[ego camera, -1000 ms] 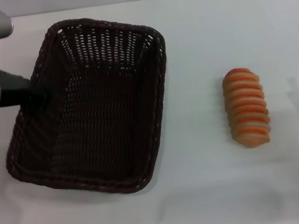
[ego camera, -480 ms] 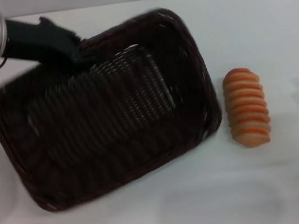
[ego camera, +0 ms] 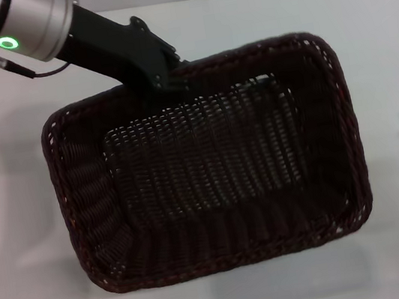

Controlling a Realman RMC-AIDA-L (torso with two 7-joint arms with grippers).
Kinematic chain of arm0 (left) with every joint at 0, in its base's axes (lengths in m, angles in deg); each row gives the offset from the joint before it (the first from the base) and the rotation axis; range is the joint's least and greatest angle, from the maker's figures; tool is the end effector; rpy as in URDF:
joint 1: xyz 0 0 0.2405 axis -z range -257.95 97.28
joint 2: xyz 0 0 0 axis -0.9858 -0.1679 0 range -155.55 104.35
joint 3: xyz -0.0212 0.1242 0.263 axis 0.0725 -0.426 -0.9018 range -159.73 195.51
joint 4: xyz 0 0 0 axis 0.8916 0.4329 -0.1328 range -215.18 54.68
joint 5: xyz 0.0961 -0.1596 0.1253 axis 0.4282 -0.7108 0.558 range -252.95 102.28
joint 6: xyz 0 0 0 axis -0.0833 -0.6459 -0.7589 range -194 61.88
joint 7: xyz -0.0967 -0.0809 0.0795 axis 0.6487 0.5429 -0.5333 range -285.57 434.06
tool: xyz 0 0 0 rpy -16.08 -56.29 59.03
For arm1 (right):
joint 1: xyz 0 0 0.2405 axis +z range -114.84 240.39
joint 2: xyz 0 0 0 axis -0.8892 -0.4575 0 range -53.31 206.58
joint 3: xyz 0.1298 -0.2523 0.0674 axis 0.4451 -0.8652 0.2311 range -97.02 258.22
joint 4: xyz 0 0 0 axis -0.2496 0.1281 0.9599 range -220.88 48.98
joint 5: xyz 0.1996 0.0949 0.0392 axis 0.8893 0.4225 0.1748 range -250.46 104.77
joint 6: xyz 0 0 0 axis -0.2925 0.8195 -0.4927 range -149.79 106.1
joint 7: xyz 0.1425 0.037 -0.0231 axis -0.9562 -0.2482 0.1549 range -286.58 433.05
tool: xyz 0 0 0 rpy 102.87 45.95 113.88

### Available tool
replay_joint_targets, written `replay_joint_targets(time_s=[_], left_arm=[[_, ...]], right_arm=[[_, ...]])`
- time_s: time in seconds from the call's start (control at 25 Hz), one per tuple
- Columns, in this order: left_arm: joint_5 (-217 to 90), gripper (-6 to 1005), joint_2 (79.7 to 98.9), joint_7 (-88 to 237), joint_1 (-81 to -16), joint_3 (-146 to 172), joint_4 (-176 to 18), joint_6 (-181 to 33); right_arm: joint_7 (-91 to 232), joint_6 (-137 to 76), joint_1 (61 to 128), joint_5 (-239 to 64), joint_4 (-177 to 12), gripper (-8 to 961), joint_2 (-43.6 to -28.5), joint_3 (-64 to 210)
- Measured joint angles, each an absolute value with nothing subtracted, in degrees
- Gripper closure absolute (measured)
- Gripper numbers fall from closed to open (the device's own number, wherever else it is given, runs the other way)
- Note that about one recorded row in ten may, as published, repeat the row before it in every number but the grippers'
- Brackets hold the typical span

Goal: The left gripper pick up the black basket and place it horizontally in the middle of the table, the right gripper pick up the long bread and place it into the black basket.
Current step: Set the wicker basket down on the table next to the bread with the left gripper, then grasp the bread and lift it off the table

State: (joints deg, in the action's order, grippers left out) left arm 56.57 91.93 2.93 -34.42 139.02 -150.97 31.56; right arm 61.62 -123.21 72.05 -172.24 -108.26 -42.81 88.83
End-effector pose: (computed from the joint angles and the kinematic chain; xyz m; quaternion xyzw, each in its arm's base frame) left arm -0.1359 0.4197 0.0216 -0.9950 -0.0549 0.0134 0.0821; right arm 0.3366 0.2135 -0.0520 -0.5977 0.2330 0.5039 0.5784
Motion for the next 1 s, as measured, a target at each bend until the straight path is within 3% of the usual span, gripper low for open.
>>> replay_joint_targets(time_s=[0.48,0.84,1.0], left_arm=[[58.24,790,92.07,2.92,-30.77,138.82,-142.47,26.52],[58.09,515,92.28,2.83,-31.72,138.83,-148.20,24.01],[57.61,351,92.57,2.44,-35.96,135.64,-159.22,14.27]], right_arm=[[61.58,-123.62,71.42,-172.24,-108.21,187,-42.67,88.21],[61.54,-123.08,71.31,-172.24,-107.94,187,-42.63,88.15],[61.49,-123.01,71.28,-172.24,-107.92,187,-42.63,88.15]])
